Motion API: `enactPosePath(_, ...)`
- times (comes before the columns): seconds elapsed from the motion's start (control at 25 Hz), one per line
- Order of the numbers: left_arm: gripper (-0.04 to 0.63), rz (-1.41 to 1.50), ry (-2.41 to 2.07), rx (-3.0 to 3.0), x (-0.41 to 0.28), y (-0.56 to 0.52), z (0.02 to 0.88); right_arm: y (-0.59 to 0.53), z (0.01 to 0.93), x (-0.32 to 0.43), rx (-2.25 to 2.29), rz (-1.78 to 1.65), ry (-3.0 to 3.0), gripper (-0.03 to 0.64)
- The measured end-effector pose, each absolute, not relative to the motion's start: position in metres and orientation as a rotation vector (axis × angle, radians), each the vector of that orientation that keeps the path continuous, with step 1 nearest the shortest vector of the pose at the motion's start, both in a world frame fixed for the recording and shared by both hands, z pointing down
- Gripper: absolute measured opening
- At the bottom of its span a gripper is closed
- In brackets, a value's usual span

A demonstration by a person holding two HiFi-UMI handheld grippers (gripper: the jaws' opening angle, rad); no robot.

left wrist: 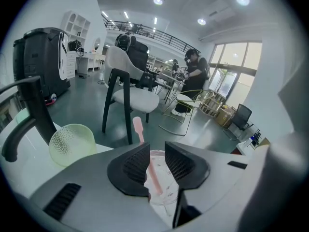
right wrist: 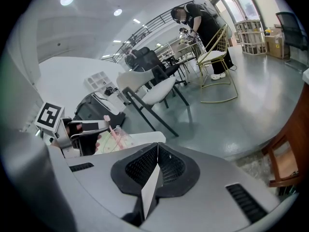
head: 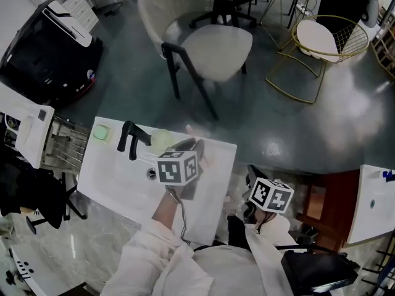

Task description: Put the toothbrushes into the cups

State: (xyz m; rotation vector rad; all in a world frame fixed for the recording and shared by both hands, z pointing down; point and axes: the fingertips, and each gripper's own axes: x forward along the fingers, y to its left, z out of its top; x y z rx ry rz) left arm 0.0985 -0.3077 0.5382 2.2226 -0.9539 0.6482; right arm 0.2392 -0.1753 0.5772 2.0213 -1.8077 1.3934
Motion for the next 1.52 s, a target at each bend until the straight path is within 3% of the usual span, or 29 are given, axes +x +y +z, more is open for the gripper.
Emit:
enactPosePath(1.24,0.095,0.555,-1.027,2.235,0.023,-0.234,0.504,-0.149,0.531,0.171,1.915,1.227,-1.96,0.025)
enactPosePath(1.52,0.037,0.514,-1.092,2.213,-0.022,-0.193,0.503,-0.14,0.521,0.123,1.83,1.166,-2.033,0.025)
